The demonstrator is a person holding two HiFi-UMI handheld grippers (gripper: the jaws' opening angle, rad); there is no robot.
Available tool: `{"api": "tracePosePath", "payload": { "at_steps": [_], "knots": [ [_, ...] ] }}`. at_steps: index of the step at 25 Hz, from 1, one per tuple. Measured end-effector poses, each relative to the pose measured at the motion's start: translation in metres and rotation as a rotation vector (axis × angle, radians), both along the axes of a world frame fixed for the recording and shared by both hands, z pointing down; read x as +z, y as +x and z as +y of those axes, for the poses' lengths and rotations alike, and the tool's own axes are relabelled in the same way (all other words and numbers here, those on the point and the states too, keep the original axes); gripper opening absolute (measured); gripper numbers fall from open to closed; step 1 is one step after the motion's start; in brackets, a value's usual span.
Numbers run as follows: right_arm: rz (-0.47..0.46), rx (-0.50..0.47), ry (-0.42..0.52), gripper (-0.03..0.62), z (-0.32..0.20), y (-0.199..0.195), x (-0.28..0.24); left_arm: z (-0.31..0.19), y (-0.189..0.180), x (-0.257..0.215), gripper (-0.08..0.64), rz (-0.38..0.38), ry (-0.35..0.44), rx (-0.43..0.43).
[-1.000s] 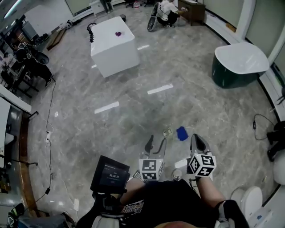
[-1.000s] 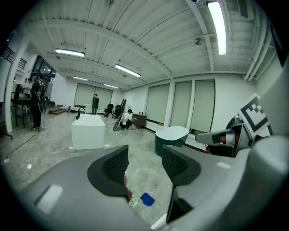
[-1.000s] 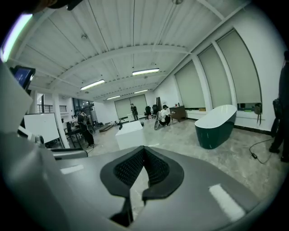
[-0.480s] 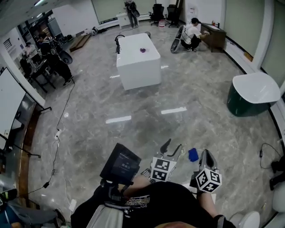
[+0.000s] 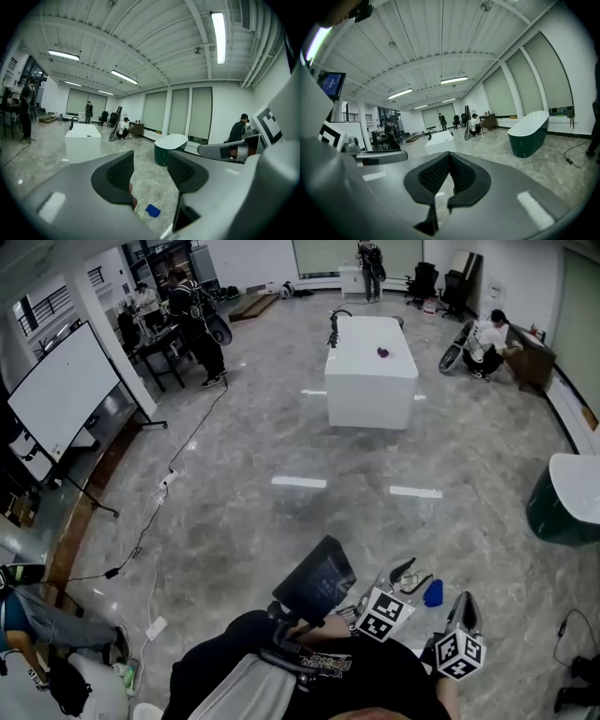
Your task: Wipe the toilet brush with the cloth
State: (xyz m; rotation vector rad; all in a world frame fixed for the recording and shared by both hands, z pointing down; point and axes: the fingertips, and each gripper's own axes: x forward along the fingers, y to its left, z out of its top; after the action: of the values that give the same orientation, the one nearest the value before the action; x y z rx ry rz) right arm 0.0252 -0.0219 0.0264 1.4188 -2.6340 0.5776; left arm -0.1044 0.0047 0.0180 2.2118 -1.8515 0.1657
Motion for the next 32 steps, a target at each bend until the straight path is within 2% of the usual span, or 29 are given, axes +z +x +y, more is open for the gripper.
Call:
{"api": "tracePosePath", "payload": {
  "at_steps": [3,5,8,11,18,32],
  "knots": [
    [0.063,0.096,0.002,0.002,0.066,0.026,0.011,0.053,0.017,0.015,0.224,0.050,-0.005,0.084],
    [0.055,0.106,0.032,0.002,0.093,0.015,0.000,0.084,0.008,0.006,0.224,0.047,0.014,0.099],
    [0.041,0.063,0.062,0.002,0.082,0.011,-0.017,0.082,0.002,-0.017,0.224,0.020,0.064,0.032],
    [0.025,0.004,0.057,0.002,0.066,0.016,-0.018,0.071,0.010,-0.020,0.219,0.021,0.056,-0.030],
    [0.022,0.017,0.045,0.002,0.073,0.022,-0.019,0.076,0.019,-0.022,0.219,-0.007,0.059,-0.001],
    [0.025,0.007,0.046,0.001,0.079,0.021,-0.020,0.078,0.018,-0.018,0.219,0.011,0.045,-0.005]
  ]
}}
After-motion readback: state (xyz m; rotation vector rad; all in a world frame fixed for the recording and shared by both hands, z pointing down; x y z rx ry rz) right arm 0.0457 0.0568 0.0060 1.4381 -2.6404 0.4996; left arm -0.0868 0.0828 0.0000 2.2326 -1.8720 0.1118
